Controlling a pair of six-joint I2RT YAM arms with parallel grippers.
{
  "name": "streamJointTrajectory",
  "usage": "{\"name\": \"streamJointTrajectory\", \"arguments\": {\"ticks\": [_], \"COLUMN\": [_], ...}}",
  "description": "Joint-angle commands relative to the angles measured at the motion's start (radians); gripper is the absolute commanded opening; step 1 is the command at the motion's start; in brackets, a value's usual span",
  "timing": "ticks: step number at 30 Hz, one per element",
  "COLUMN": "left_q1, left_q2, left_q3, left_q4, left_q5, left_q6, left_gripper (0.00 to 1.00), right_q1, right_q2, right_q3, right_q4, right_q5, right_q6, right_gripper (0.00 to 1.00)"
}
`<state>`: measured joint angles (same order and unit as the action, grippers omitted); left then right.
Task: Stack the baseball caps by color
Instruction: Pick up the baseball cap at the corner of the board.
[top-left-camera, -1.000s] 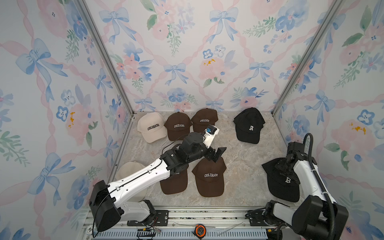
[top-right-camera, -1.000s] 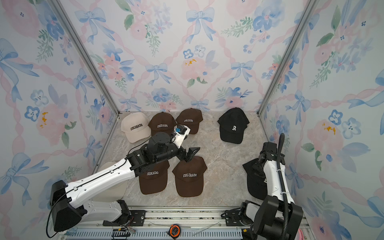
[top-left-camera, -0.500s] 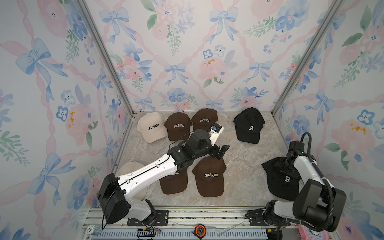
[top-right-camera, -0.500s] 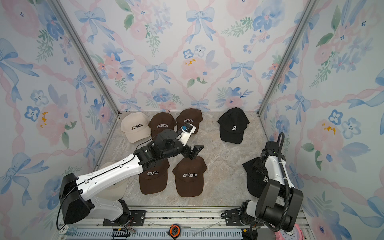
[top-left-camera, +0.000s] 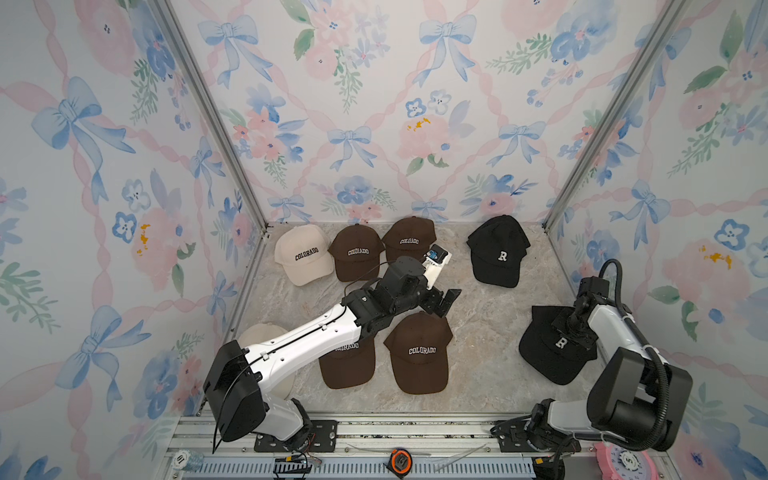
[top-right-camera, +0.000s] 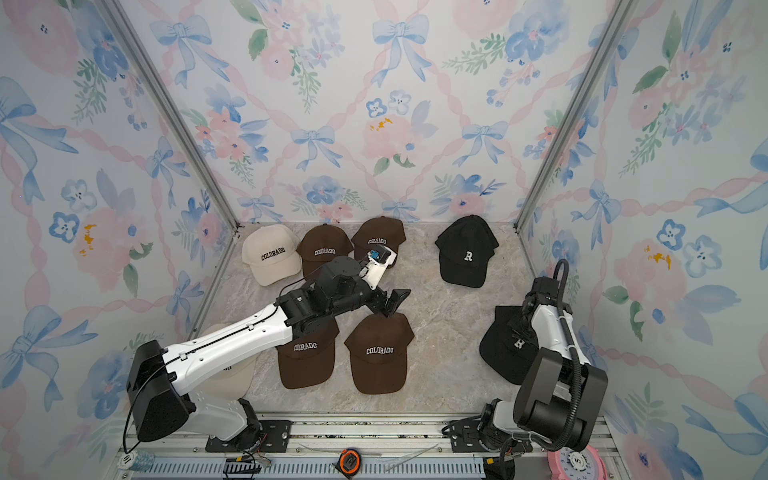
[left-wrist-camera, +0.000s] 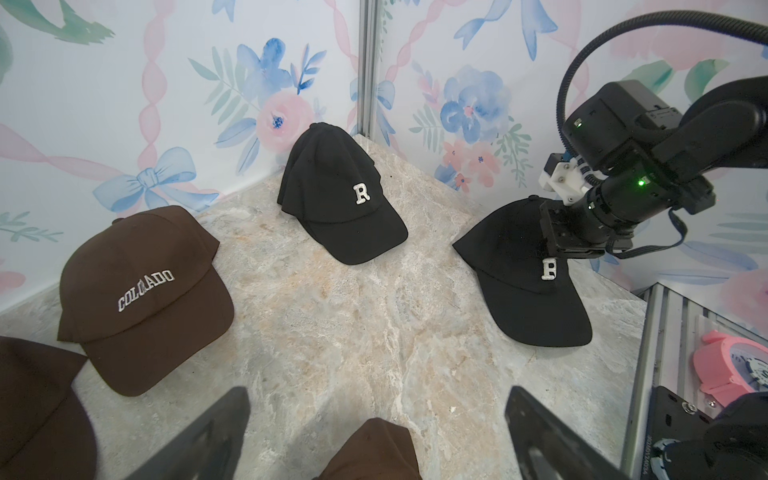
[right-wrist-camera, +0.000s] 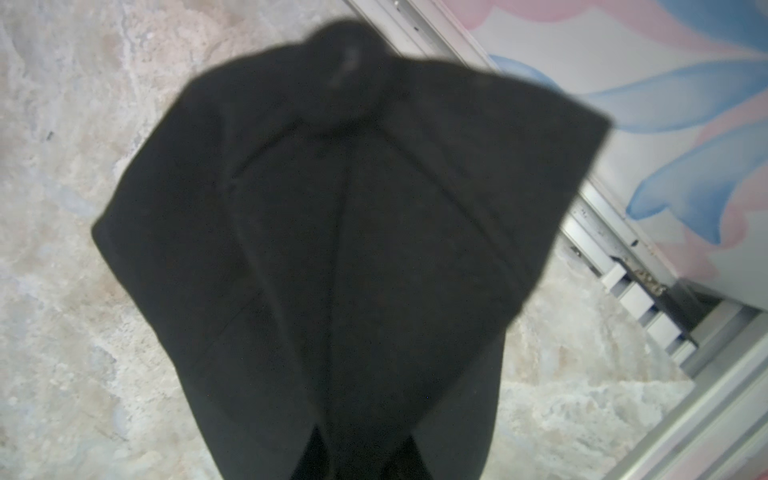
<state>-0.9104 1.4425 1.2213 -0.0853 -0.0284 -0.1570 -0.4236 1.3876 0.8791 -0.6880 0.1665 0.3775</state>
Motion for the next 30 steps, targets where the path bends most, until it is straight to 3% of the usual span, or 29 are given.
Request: {"name": "streamJointTrajectory", "arguments": {"ticks": [1,7,17,24,30], "left_q1": [0.002,0.007,0.013,0.020,0.026], "left_q2": [0.010,0.003,-0.044,-0.093,-0.142], "left_q3": [0.021,0.004,-0.049,-0.105,-0.154], "left_q4": [-0.006,0.008,0.030,0.042,0.047], "left_q5": [-0.011,-0.010,-0.032,-0.057,-0.085], "left_q6": [0.022,0.012,0.011,-0.001,-0.018], "left_gripper": [0.98,0.98,0.98,0.98,0.98], "right_q1": [0.004,0.034,0.147,0.318,0.470], "right_q2": [0.009,-0.013,-0.043,0.046,0.168], "right_q3": [0.032,0.058,0.165,0.267,0.366], "right_q4": [-0.035,-0.073,-0.158,-0.191,-0.234], "right_q5": [-0.018,-0.004,-0.049,-0.106,-0.067], "right_q6": [-0.003,-0.011,-0.063,-0.135,-0.201], "right_gripper": [0.11,0.07,0.08,0.10,0.10]}}
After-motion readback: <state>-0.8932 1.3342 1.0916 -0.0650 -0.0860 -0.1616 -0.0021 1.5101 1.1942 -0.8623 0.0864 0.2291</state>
